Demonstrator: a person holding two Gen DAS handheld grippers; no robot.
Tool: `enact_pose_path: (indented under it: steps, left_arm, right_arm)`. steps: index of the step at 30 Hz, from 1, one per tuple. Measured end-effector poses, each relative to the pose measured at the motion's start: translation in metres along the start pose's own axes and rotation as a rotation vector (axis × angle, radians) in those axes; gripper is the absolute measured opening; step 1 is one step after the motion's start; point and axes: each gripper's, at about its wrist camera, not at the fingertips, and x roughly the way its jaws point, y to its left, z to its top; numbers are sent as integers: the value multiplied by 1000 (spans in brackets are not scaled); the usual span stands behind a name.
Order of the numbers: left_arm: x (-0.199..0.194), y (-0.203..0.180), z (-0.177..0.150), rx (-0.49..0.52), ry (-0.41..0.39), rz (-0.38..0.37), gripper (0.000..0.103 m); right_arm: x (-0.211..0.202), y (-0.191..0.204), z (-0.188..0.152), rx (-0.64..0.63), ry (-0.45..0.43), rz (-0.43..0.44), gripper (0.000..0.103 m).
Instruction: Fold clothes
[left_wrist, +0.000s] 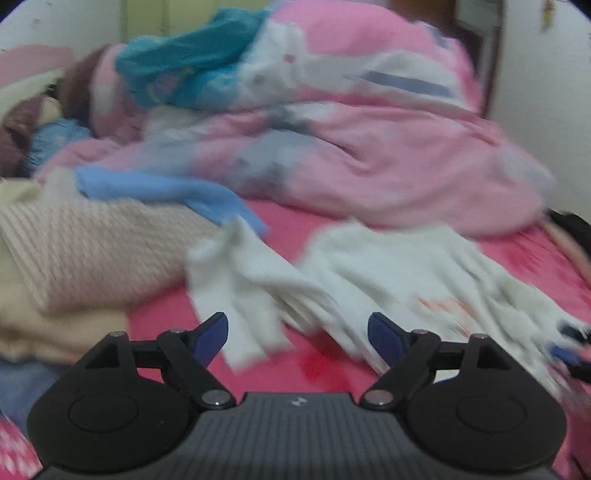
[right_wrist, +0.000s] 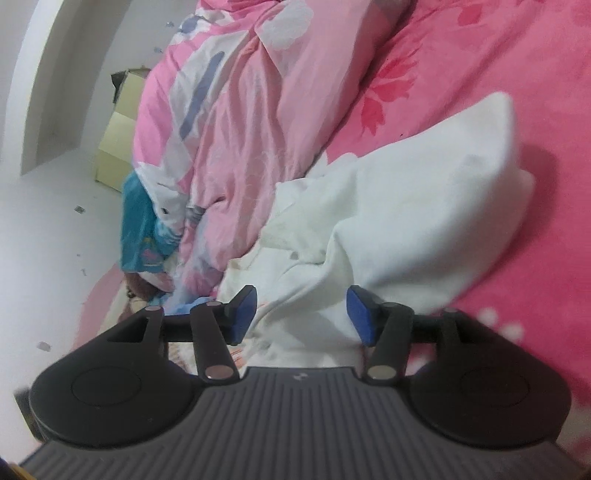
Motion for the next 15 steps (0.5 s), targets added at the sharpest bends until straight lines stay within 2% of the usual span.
enact_pose_path:
  steps: [2,4,7,8,11,12,15]
  left_arm:
    - [1,-9,-23,3,2,-47,84]
    - [8,-16,-46,3,0,-84,84]
    - [28,-18,-67,-17,-4,-95,84]
    - [35,-18,-73,-26,-6,-94,83]
    - [56,-17,-89,-53,-13,-97,83]
    - [58,-14,-91,-68,-22,-111,83]
    - [65,-3,-97,-104,-41,-165,84]
  right_arm:
    - [-14,-2,-6,12,-26,-40,62]
    - [-21,-3,-11,6,-39,-98,63]
    - [-25,0,-15,-15,-45,-181,63]
    - [-19,4,-13,-24,-37,-198,66]
    - [5,13,-4,-37,-10,-226,90]
    - [14,15,0,-37,-2,-230,93]
    - [42,24,14,-72,31,-242,94]
